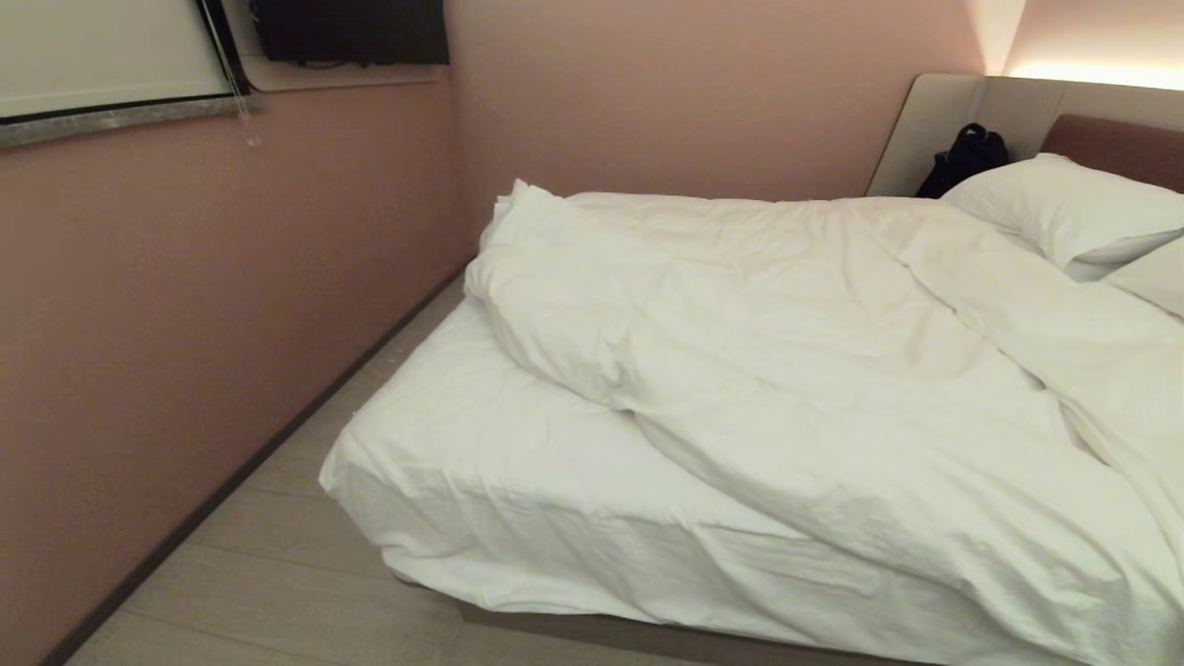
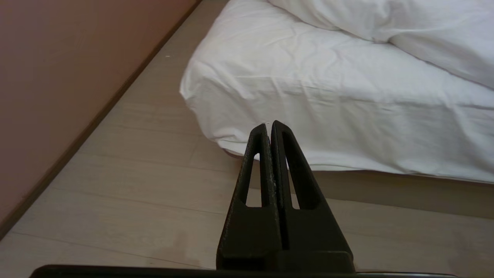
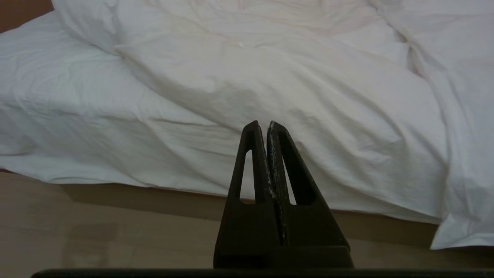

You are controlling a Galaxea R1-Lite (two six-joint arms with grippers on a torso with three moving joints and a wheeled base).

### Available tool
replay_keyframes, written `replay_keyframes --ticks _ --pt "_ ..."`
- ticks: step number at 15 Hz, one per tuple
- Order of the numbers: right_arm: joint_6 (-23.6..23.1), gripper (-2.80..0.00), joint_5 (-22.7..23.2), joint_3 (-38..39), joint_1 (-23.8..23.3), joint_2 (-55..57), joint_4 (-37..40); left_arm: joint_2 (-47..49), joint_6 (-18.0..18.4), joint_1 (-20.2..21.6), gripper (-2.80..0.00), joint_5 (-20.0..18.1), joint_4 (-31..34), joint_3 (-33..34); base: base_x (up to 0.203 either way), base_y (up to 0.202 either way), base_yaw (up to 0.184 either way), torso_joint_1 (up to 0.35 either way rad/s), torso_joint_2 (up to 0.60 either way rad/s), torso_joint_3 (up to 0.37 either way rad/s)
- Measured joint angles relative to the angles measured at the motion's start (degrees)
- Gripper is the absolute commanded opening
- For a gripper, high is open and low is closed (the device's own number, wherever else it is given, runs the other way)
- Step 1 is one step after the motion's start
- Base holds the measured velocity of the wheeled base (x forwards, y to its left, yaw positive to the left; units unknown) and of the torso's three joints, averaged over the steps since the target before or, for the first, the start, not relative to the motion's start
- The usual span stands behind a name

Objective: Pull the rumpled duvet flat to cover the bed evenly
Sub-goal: Hold the folded corner of the quilt

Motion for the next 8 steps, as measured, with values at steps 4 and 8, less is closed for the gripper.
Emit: replay_keyframes --ticks 4,8 --pt "0.00 -2.80 0.00 0.00 0.00 0.00 0.01 0.00 -0.13 0.00 -2.80 0.06 0.00 0.00 0.000 0.194 0.000 0.005 0.00 0.003" --pt "-0.01 -2.80 0.00 0.00 0.00 0.00 0.00 0.00 -0.03 0.00 -2.80 -0.01 0.00 0.00 0.000 0.195 0.000 0.003 0.00 0.001"
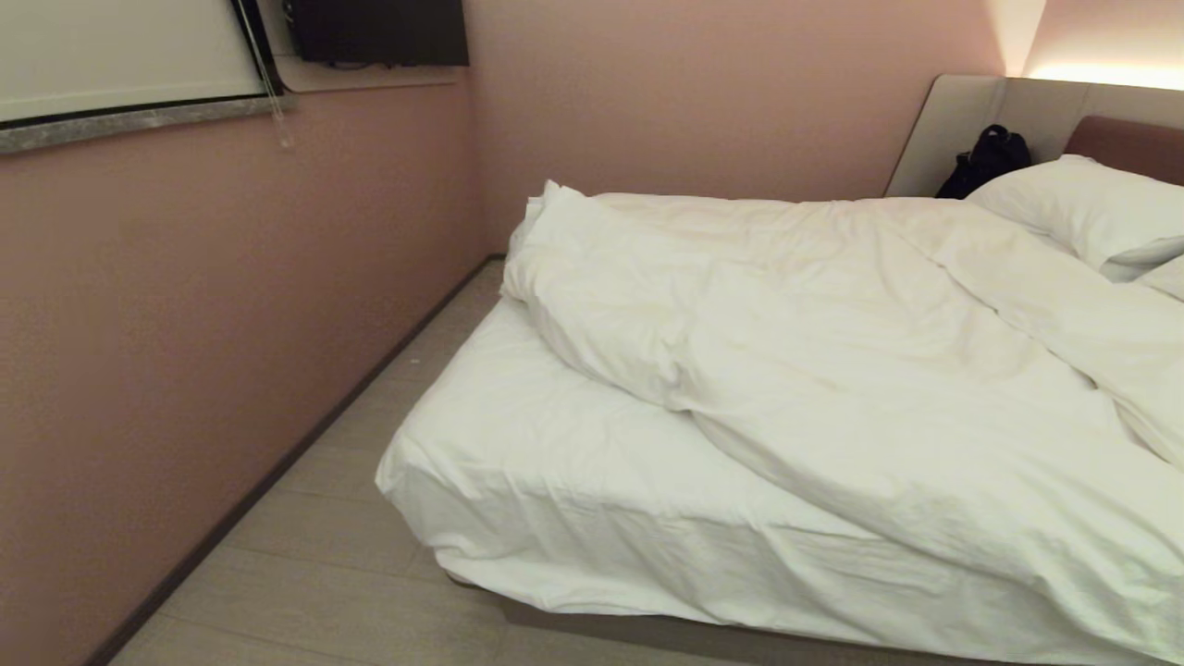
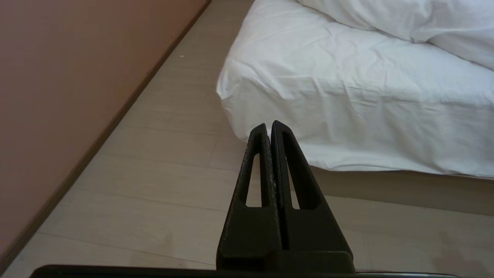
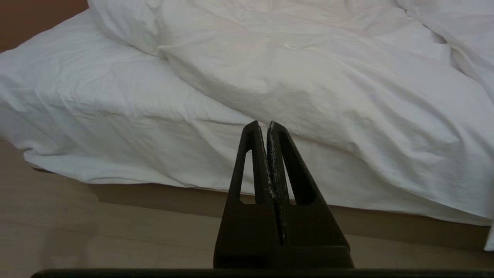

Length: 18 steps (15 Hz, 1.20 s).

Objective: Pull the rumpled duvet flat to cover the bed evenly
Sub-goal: Hold the folded corner of the quilt

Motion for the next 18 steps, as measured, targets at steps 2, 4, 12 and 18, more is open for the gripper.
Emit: replay_keyframes --ticks 2,4,12,18 --pt "0.00 -2.80 0.02 0.00 0.00 0.00 0.01 0.00 -0.10 0.00 -2.80 0.04 -0.02 0.00 0.000 0.196 0.000 0.001 0.00 0.000" --pt "-0.02 -2.80 0.02 0.00 0.00 0.00 0.01 0.00 -0.08 0.00 -2.80 0.08 -0.02 0.00 0.000 0.195 0.001 0.002 0.00 0.001" --pt "-0.04 -2.80 -0.02 0.00 0.09 0.00 0.01 0.00 0.03 0.11 -2.80 0.02 0.01 0.00 0.000 0.085 -0.001 0.002 0.00 0.002" --pt "-0.02 -2.80 0.02 0.00 -0.02 0.00 0.00 0.00 0.12 0.00 -2.80 0.01 0.03 0.00 0.000 0.000 0.000 0.000 0.00 0.000"
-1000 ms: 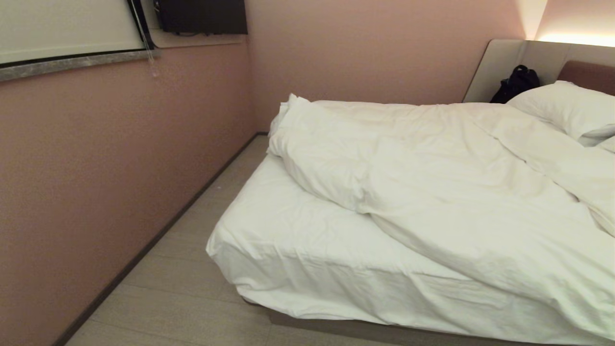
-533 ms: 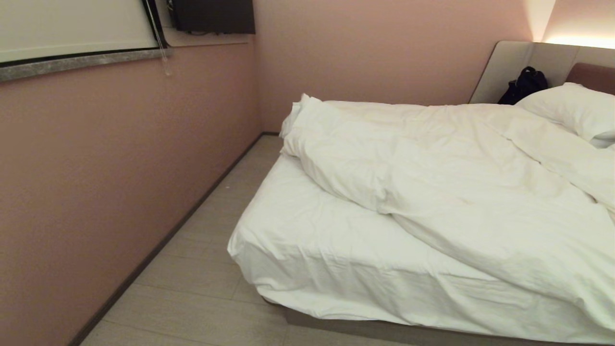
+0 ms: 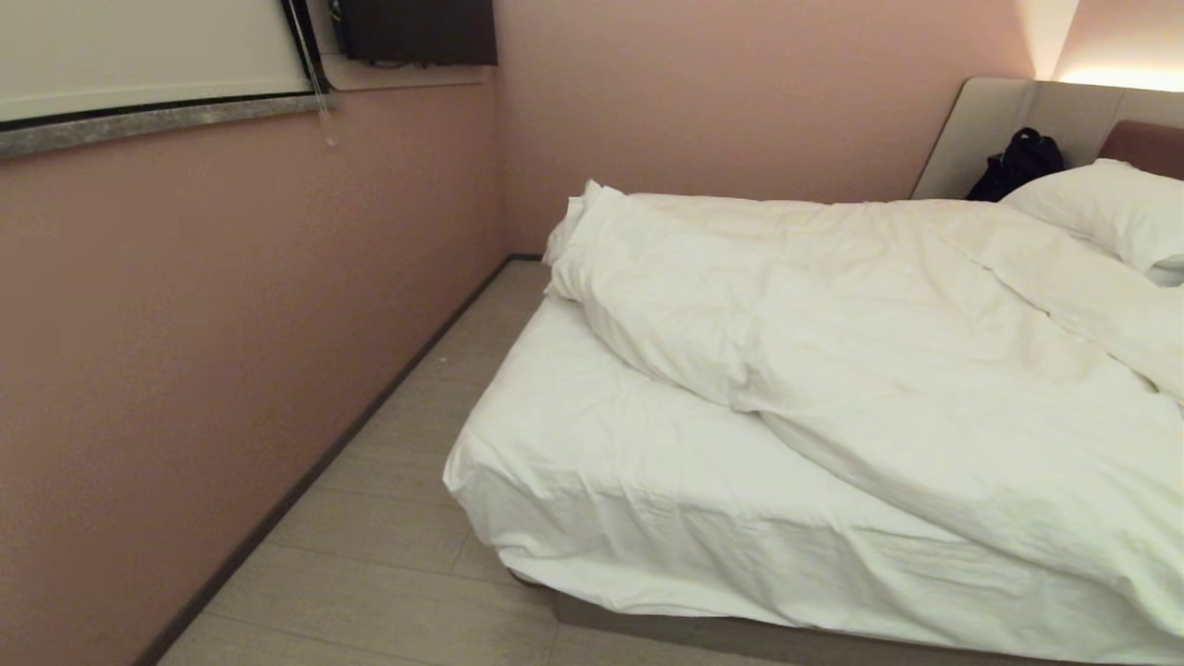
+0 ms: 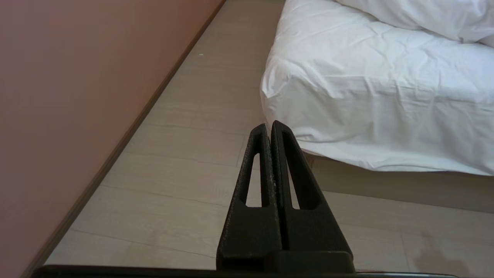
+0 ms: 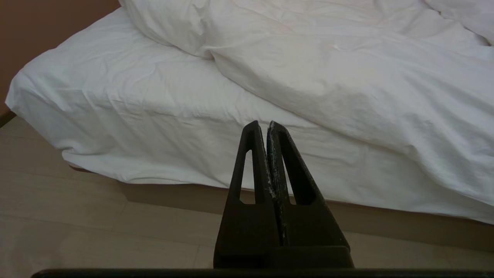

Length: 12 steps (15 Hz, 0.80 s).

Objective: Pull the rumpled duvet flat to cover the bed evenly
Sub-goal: Hold the folded corner of the quilt

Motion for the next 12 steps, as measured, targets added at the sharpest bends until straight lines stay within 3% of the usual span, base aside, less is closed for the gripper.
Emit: replay_keyframes --ticks 12 --pt "0.00 -2.80 -0.05 0.00 0.02 0.00 0.00 0.00 -0.09 0.00 -2.80 -0.02 0.02 0.00 0.000 0.000 0.000 0.000 0.00 0.000"
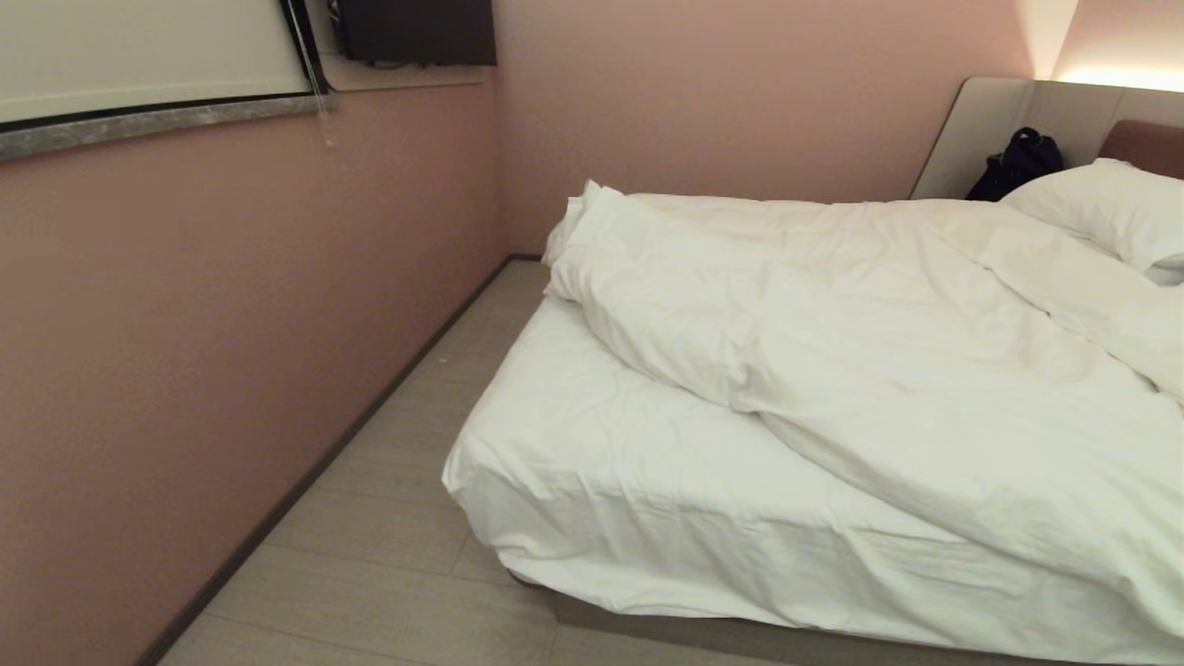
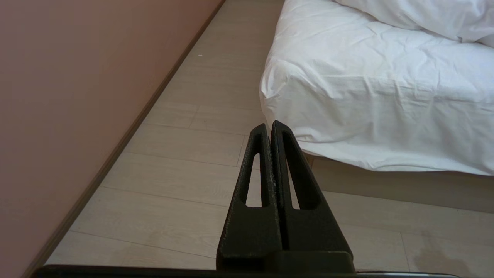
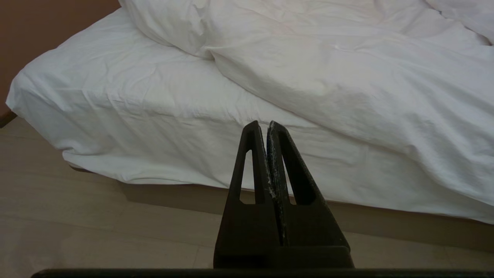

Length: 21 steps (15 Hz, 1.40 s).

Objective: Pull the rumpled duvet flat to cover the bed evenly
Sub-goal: Hold the folded corner of the quilt

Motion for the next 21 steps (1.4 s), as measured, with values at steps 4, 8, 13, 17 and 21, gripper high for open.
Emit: replay_keyframes --ticks 4,8,13,17,21 --pt "0.00 -2.80 0.02 0.00 0.00 0.00 0.00 0.00 -0.09 0.00 -2.80 0.02 -0.04 0.00 0.000 0.000 0.000 0.000 0.00 0.000" --pt "0.00 -2.80 0.05 0.00 0.00 0.00 0.00 0.00 0.00 0.00 -2.80 0.03 -0.07 0.00 0.024 0.000 0.001 -0.002 0.00 0.001" --pt "0.00 -2.80 0.02 0.01 0.00 0.00 0.01 0.00 0.00 0.00 -2.80 0.01 -0.02 0.02 0.193 0.000 -0.001 0.004 0.00 0.003" --pt "0.00 -2.80 0.05 0.01 0.00 0.00 0.04 0.00 0.02 0.00 -2.80 0.00 -0.04 0.02 0.155 0.000 0.001 0.009 0.00 0.001" --pt "0.00 -2.80 0.05 0.00 0.00 -0.01 0.00 0.00 -0.06 0.00 -2.80 0.02 -0.04 0.00 0.000 0.000 0.000 0.000 0.00 0.000"
